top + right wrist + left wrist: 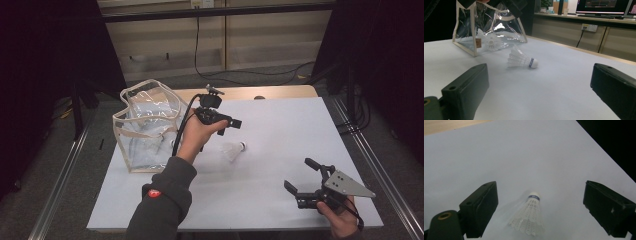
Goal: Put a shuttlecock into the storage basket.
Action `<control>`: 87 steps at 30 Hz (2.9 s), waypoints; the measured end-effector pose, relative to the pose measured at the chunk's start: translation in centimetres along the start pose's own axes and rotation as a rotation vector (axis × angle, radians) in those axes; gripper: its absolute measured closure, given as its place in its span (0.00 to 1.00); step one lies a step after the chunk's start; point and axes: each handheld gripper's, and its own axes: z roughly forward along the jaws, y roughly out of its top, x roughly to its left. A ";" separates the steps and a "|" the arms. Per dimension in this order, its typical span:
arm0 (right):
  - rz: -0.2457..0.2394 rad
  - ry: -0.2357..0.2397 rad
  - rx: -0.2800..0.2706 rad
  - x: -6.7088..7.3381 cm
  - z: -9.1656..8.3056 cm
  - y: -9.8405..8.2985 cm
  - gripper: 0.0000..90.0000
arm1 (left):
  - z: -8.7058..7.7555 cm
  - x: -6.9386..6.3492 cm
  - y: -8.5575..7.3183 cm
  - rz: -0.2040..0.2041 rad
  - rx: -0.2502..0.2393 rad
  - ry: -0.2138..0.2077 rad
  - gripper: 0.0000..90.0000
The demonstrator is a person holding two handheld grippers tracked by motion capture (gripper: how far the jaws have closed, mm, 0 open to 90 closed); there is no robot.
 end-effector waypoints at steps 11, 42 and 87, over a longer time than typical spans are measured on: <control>0.001 -0.002 0.001 0.0 0.0 0.0 0.02 | 1.2 -0.1 -0.2 0.005 0.032 0.000 0.14; 0.003 0.000 0.005 -0.1 0.0 0.0 0.02 | 3.9 0.1 -1.4 -0.008 0.088 -0.010 0.14; -0.001 0.002 0.001 -0.1 0.0 0.0 0.02 | 8.0 -0.6 -2.4 0.044 0.159 -0.004 0.22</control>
